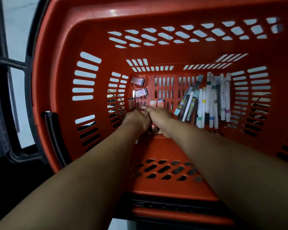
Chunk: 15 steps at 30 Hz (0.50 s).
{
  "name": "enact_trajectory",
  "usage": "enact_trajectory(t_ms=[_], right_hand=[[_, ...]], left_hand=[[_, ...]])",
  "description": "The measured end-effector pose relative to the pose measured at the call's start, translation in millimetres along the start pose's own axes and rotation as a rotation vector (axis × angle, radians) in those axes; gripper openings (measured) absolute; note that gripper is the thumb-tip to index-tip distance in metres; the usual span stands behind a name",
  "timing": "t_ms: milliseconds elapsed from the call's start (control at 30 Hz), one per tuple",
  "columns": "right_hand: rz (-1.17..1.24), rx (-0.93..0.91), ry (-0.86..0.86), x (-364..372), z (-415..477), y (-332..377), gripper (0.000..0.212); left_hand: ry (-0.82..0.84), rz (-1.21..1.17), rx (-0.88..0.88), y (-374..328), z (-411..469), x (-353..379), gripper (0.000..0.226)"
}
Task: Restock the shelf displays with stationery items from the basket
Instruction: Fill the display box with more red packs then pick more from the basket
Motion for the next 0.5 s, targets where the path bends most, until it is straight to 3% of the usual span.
enact_trajectory(t_ms=[233,367,500], right_hand=[[-0.067,-0.028,-0.037,2,-2,4,0.047],[-0.076,-0.007,-0.030,6,-3,3,0.055],[0.128,0.091,-0.004,3,-12,-4,0.066]], left_hand=[[-0.037,-0.189,-0.099,8,-1,-3,0.065],[0.024,-0.212,-0.055,5,6,-1,0.063],[0.132,-0.543,-0.019,3,4,1,0.053]])
Point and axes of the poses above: each hand's wrist, its own z-axis towards the middle knuckle, its own x-axis out of the palm, y = z × x, the point moved 10 cm from there along z, towards the middle knuckle, and after that the axes turned 5 degrees about y, right-handed, at the moved point
